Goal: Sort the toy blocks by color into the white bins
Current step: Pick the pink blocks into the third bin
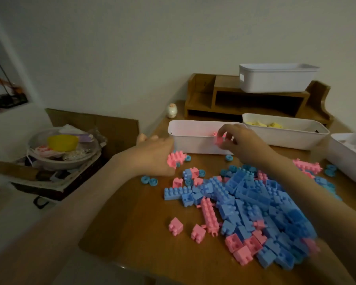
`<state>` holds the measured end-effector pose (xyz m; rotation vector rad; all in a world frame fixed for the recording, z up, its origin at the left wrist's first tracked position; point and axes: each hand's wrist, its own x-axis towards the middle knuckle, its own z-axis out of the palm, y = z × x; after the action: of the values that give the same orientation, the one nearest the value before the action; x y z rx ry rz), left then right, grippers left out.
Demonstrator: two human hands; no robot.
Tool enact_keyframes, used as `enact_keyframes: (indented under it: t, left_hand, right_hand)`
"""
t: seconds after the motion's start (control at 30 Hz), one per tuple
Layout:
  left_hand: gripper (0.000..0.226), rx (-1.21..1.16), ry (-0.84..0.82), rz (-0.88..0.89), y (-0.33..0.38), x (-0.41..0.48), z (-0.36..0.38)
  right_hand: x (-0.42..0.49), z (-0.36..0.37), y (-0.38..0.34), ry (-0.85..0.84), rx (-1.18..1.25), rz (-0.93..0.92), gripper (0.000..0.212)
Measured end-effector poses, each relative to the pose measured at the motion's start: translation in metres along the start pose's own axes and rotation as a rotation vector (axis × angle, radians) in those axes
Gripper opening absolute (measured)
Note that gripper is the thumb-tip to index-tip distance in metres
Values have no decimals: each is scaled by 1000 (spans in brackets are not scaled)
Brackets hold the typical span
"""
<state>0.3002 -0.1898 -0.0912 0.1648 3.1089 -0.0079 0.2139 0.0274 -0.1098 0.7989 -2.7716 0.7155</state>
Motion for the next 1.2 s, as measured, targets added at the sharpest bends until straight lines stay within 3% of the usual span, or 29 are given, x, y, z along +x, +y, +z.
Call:
enact_keyframes:
  t: [0.1, 0.23, 0.33, 0.4, 0.5, 0.6, 0.67, 0.77, 0.93, 1.13, 1.2]
  left_hand:
    - [32, -131, 225, 24, 1, 18, -14]
    - [32, -171, 373, 3, 11, 65, -21]
    - [36, -156, 339, -45, 19, 100, -13]
    - [36, -150, 214, -46, 21, 116, -5]
    - [37, -103, -4, -44, 23, 124, 4]
    - [39, -111, 99, -14, 27, 109, 2]
    - [34, -169, 203, 44, 25, 87, -1]
    - [22, -274, 177, 81, 22, 38, 1]
    - [43, -124, -79, -128, 36, -9, 29]
    - [37, -318, -150, -19, 31, 3, 43]
    - [28, -398, -122, 41, 31, 11, 49]
  right_hand:
    - [20, -3, 12, 162, 6, 18, 19]
    - [44, 1, 24, 175, -9, 106, 23]
    - [52, 9, 31, 26, -56, 159, 29]
    - [49, 10, 33, -45, -117, 150, 35]
    - [32, 0, 26, -22, -148, 42, 42]
    - [7, -10, 9, -56, -105, -76, 36]
    - [-9, -13, -4, -259, -47, -91, 29]
    - [-29, 0, -11, -495, -96, -105, 22]
    - [-47, 13, -15, -438, -182, -102, 24]
    - [-51, 21, -9, -320, -30, -2, 6]
    - [-52, 20, -8, -299, -6, 12, 10]
